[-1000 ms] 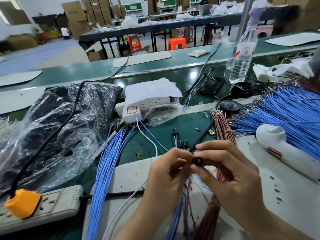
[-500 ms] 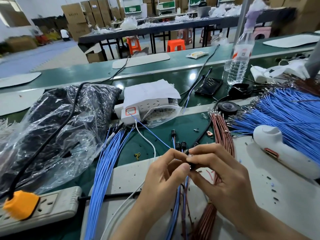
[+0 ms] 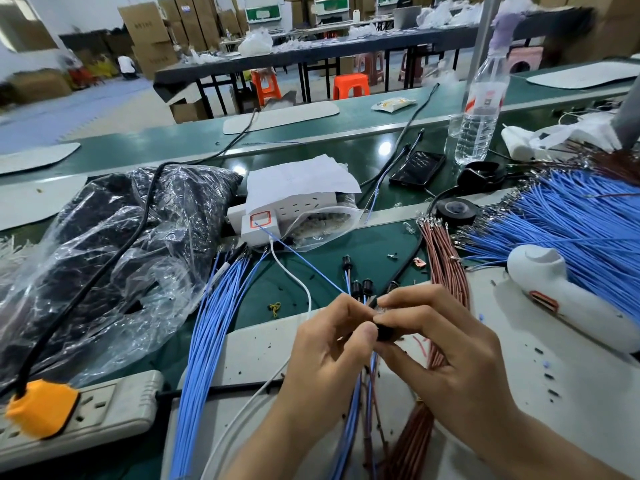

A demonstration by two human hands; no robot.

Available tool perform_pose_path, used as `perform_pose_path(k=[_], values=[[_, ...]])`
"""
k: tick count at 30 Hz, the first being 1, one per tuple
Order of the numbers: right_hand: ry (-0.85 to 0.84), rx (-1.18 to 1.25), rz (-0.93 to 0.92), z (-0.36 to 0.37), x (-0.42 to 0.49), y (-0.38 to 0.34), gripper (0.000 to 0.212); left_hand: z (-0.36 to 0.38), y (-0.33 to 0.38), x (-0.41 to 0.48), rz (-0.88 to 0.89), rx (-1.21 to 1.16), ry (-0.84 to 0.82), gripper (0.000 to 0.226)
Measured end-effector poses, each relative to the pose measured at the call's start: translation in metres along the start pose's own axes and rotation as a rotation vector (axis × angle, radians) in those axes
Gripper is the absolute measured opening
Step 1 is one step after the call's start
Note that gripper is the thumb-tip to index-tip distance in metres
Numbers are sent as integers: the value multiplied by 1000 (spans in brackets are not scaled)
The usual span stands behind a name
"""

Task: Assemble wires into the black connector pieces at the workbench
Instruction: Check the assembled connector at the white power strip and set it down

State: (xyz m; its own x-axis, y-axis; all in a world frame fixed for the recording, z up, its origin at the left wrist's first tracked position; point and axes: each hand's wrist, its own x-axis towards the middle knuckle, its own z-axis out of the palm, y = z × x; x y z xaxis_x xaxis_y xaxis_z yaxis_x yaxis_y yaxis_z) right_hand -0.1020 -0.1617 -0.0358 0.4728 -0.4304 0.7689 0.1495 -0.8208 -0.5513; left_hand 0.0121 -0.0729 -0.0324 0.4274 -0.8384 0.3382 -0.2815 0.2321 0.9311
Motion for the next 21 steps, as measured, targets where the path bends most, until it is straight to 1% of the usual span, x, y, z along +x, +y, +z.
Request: perform_pose_path(k=[9, 13, 16, 21], values=[[-7, 43, 29, 2, -2, -1, 21, 2, 1, -3, 49, 35, 22, 27], [25, 90, 80, 0, -1, -2, 19, 3, 1, -6, 39, -4, 11, 30], [73, 152, 164, -3, 1, 0, 14, 4, 0, -5, 42, -32, 9, 20], [88, 218, 236, -2, 1, -2, 18, 5, -5, -3, 80, 92, 40, 3]])
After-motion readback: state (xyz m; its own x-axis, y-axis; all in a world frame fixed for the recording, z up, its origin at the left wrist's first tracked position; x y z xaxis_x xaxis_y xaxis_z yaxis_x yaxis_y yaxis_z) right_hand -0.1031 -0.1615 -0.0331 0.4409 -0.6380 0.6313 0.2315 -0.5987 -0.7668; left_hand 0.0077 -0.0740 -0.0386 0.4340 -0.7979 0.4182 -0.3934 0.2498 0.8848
